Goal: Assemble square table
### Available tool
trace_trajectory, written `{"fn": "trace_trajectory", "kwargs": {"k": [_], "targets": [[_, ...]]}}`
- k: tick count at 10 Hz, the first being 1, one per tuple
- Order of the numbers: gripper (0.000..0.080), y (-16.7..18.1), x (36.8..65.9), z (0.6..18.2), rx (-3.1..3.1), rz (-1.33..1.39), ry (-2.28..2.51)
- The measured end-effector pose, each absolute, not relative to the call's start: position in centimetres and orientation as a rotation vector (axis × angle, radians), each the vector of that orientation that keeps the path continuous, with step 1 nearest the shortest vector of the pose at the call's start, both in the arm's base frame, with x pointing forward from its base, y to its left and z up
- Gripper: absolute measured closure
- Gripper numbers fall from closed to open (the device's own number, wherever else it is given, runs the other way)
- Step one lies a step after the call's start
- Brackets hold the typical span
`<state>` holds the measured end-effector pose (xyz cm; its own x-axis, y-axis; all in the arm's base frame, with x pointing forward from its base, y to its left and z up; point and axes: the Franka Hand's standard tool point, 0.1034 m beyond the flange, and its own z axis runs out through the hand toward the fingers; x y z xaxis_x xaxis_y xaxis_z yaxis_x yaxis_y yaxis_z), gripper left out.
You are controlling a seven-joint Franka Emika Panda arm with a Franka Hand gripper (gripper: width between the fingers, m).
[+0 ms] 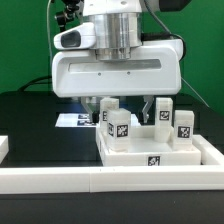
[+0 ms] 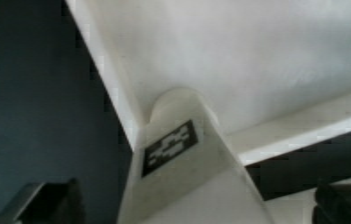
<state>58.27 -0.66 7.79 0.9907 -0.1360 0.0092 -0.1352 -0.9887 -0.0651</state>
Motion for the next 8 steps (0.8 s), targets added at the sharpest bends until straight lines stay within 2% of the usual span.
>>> {"fn": "trace_trajectory", "kwargs": {"k": [4,7,8], "targets": [[0.0151,-0.92,58.41,7.88,-3.108,-0.029,-0.275],[0.0164,-1.10,58.40,7.87,-3.099,-0.029,-0.365],[0.0333,-1.10,58.40,7.86,-3.100,-0.029,-0.347]]}}
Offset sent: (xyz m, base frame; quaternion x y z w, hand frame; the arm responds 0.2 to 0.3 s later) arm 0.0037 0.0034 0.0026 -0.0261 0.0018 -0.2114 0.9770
